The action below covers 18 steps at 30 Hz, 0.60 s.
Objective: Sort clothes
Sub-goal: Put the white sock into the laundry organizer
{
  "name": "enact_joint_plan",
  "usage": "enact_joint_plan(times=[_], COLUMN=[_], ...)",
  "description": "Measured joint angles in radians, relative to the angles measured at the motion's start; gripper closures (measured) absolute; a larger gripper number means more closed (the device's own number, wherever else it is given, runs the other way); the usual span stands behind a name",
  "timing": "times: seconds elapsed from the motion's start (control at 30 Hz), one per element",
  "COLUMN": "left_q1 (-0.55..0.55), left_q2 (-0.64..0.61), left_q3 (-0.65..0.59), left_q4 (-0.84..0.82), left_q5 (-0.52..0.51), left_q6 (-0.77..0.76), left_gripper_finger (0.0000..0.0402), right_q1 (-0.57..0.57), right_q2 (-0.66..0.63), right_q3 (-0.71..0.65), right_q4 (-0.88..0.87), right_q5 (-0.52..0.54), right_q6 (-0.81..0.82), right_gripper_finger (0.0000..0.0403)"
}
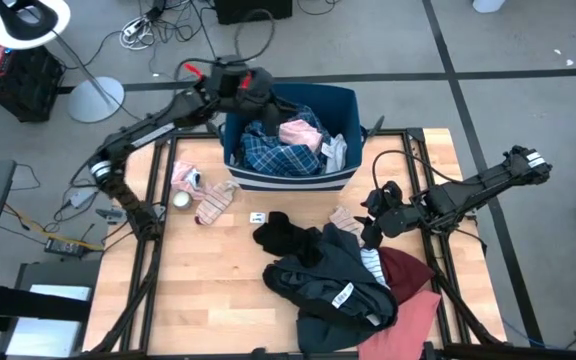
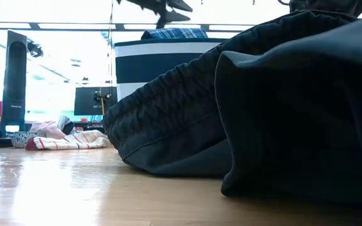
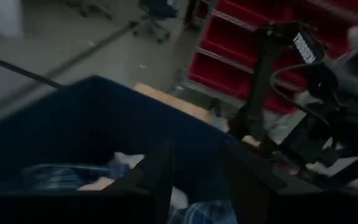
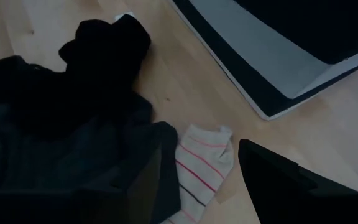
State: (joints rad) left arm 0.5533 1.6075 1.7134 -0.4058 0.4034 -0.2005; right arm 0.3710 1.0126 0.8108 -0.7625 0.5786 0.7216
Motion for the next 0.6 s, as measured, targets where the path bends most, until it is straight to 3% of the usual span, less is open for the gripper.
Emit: enact_joint_plan(times=[0.17, 0.37, 0.6], left_q1=[-0.078, -0.176, -0.226], left_q2=[-0.156, -0.307, -0.524], left_q3=[0.0, -0.03, -0.306], left_q4=[-0.213, -0.409, -0.384], left_q5=[-0.207, -0.346, -0.449], left_q6=[0.175, 0.193, 0.114], left_gripper_finger=[0.0265, 0.0265, 0.0265], right_q1=[0.0, -0.001, -0.066], right_q2=[0.0, 0.025, 0.087], right_q3=[0.0, -0.026, -0.079], right_q4=[0.014, 0.02, 0.045], right_q5=[-0.03, -0.031, -0.071], right_q6=[-0.018, -0.018, -0.019], right_gripper_finger=[0.0186, 0.0186, 0.0186])
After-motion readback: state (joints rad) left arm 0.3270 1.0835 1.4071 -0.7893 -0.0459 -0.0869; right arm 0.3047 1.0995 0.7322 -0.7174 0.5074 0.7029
